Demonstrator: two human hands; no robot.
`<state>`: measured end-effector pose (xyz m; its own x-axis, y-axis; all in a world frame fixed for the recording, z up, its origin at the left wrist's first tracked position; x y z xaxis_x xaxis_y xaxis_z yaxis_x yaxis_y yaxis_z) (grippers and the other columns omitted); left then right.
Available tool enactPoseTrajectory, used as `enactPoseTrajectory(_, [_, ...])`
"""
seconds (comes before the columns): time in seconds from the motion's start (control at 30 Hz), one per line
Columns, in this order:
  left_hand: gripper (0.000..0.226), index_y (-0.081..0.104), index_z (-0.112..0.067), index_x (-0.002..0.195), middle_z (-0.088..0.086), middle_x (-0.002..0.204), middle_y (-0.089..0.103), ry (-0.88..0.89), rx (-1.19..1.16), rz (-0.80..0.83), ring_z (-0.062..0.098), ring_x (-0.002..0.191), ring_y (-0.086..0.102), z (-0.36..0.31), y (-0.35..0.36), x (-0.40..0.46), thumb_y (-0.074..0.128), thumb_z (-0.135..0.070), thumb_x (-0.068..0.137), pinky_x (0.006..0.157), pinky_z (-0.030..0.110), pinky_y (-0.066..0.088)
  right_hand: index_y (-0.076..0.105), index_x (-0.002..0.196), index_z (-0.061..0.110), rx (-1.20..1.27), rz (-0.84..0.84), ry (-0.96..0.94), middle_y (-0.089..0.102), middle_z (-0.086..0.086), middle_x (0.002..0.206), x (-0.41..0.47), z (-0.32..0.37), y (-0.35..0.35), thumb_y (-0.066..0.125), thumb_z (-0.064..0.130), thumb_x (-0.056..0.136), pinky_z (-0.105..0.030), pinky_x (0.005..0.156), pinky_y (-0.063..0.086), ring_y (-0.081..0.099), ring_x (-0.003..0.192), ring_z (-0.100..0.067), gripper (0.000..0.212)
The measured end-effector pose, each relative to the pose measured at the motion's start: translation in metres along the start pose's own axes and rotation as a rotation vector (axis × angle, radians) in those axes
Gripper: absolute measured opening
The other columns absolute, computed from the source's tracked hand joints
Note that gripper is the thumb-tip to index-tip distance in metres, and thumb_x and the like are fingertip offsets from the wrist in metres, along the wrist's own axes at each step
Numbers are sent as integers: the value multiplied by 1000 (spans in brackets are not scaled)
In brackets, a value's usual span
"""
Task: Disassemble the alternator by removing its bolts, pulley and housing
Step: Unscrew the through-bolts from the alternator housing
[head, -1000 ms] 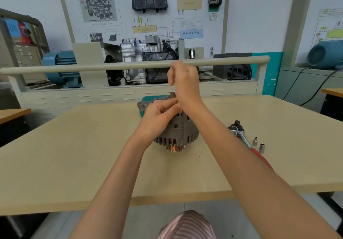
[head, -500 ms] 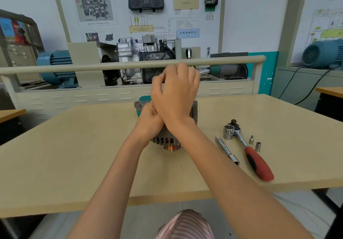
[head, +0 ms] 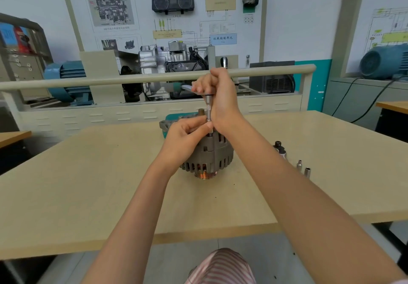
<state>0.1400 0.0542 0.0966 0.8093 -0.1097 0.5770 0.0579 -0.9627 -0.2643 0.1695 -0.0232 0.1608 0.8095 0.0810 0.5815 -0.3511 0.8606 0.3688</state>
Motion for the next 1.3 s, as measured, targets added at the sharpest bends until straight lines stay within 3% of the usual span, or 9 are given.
enactPoseTrajectory(0.13, [59,68,-39,51,-19,52,63,-1,37,-20,-9,53,56,0,-3,-1,51,2,90,50,4,38,52,63,7,-850,-297,-570,48,-4,67,-36,22,6,45,14,86,-33,82,39,46,71,-18,25])
enactPoseTrajectory(0.23, [62,62,-29,41,-18,41,54,-29,40,-57,-9,43,49,4,-4,-1,46,9,87,42,3,31,60,72,4,-1177,-449,-719,53,-7,74,-49,28,15,50,13,82,-34,87,36,47,79,-23,17])
enactPoseTrajectory(0.37, [55,68,-35,51,-18,54,64,-6,12,-33,-9,54,57,2,-1,-1,53,0,90,50,4,38,50,57,8,-828,-249,-494,47,-5,65,-31,24,10,40,20,81,-30,73,34,45,72,-19,29])
enactPoseTrajectory(0.5, [26,71,-42,89,-19,87,73,10,-22,7,-4,87,66,-2,3,0,58,-20,93,68,7,46,38,41,13,-246,-38,-133,40,0,44,-4,8,2,33,18,93,-22,69,41,42,52,-13,53])
enactPoseTrajectory(0.67, [30,70,-46,88,-18,89,73,30,-41,-3,-3,90,66,-6,2,-2,57,-19,93,71,7,47,40,35,17,37,21,1,46,2,42,2,0,-1,29,14,98,-22,76,50,47,56,-16,64])
enactPoseTrajectory(0.8, [43,70,-36,66,-17,63,69,36,-20,-52,-7,65,63,-3,-1,-1,57,-3,90,60,7,43,48,56,11,-658,-166,-399,50,3,62,-26,20,1,40,14,91,-19,71,39,46,67,-11,36])
enactPoseTrajectory(0.93, [49,55,-25,51,-17,42,56,-28,5,-99,-9,44,50,6,-6,-2,49,9,87,42,4,33,60,78,5,-1397,-416,-657,55,-7,81,-50,28,18,48,18,80,-33,90,36,47,83,-22,18])
enactPoseTrajectory(1.07, [54,63,-26,46,-18,46,59,-5,2,-63,-9,48,54,3,-3,-2,51,7,87,45,4,35,51,60,10,-1033,-326,-609,43,2,65,-44,33,14,46,18,79,-30,75,33,40,71,-15,21])
enactPoseTrajectory(1.3, [36,72,-47,80,-19,85,73,53,-23,8,-5,83,66,-6,2,0,57,-17,93,68,6,47,35,35,14,15,52,30,38,-2,40,2,3,2,30,14,96,-26,71,47,41,51,-18,61])
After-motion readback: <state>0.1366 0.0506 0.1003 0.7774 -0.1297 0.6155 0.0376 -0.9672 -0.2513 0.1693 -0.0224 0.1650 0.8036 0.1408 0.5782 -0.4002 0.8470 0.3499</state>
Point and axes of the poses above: each hand's wrist, its own x-axis towards the middle knuckle, its own y-axis out of the palm, z = x × y, the point moved 8 cm from there along x, towards the middle knuckle
